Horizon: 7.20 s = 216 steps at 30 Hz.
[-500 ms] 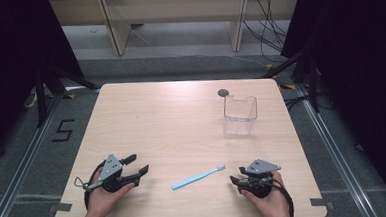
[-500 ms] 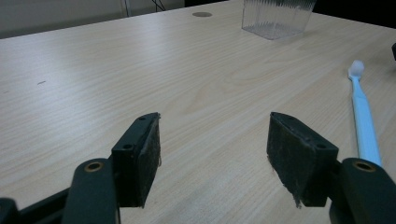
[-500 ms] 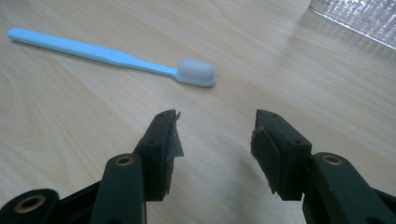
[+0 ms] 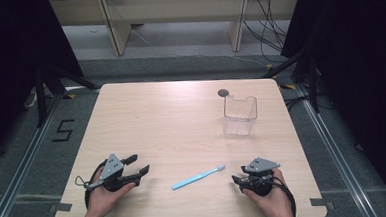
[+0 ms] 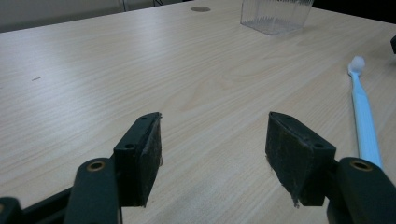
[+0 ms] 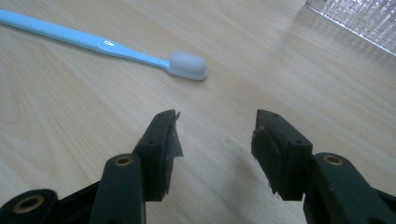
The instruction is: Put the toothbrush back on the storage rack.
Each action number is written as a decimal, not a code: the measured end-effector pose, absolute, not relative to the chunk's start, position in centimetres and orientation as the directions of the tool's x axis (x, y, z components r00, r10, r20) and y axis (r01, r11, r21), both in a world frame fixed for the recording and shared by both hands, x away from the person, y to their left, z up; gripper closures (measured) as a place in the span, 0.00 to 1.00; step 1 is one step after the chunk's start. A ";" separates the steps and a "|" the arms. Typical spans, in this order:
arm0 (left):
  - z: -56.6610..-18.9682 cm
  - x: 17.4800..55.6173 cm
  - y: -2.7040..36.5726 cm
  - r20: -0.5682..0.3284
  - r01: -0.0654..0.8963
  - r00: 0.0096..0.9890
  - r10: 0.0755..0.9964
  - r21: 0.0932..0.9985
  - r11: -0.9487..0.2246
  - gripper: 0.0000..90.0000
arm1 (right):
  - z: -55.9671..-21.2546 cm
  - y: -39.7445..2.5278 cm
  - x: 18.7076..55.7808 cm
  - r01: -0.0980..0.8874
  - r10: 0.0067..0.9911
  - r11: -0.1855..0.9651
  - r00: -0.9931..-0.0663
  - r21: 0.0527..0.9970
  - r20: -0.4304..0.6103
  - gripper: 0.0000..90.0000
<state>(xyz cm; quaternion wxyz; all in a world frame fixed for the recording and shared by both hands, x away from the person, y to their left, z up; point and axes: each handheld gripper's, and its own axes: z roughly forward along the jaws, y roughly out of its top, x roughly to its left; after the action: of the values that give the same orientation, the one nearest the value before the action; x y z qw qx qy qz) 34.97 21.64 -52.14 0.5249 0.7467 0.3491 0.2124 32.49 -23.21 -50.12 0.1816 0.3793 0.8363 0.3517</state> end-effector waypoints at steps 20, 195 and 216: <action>-49.4 35.4 19.7 -0.070 0.361 0.738 0.671 0.881 -0.306 0.38 | -49.1 -23.4 32.3 0.513 0.759 0.475 -0.650 0.715 -0.038 0.55; -47.5 39.8 0.0 0.002 0.205 0.978 0.210 0.199 -0.958 0.87 | -48.7 -23.8 32.5 0.539 0.760 0.456 -0.650 0.708 0.005 0.54; -44.6 40.1 2.3 0.031 0.220 0.967 0.255 0.413 -0.884 0.87 | -48.9 -23.7 32.7 0.531 0.758 0.454 -0.653 0.716 0.004 0.54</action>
<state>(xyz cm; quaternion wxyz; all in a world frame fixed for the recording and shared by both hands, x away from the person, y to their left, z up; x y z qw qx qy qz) 40.06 2.25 -44.61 0.2078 0.9696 0.1223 0.0422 32.65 -23.74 -48.88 0.1601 0.3848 0.8374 0.3537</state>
